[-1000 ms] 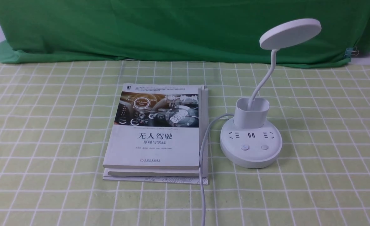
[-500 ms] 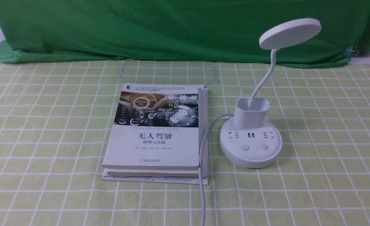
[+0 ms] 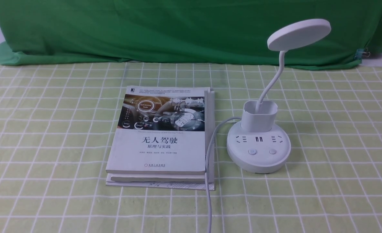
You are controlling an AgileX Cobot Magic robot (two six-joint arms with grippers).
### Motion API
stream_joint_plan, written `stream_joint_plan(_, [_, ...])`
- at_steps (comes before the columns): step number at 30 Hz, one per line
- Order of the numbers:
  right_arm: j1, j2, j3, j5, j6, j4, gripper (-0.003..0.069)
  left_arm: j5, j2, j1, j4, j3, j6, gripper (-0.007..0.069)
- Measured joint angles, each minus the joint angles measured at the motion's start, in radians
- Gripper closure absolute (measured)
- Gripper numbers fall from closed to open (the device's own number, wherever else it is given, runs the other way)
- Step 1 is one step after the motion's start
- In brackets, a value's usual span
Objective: Turn on the table lamp on the green coffee tablecloth with your hand.
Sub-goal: 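Press the button on the base of the white desk lamp with the right gripper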
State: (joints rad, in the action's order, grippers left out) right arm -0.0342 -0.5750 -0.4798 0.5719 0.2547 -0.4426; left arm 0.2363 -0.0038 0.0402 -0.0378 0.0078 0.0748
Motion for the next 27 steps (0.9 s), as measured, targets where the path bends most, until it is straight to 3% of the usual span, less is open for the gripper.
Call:
stream_joint_plan(7, [-0.022, -0.457, -0.203, 0.125, 0.096, 0.025, 0.0627, 0.000, 0.000, 0.000, 0.000, 0.000, 0.000, 0.0622])
stream_joint_plan(13, [-0.230, -0.829, -0.407, 0.069, 0.109, 0.059, 0.0627, 0.000, 0.000, 0.000, 0.000, 0.000, 0.000, 0.0622])
stream_joint_plan(17, [-0.299, -0.994, -0.518, 0.042, 0.099, 0.097, 0.0627, 0.000, 0.000, 0.000, 0.000, 0.000, 0.000, 0.0622])
stream_joint_plan(27, [-0.308, -1.223, -0.662, 0.020, 0.087, 0.128, 0.0626, 0.000, 0.000, 0.000, 0.000, 0.000, 0.000, 0.0622])
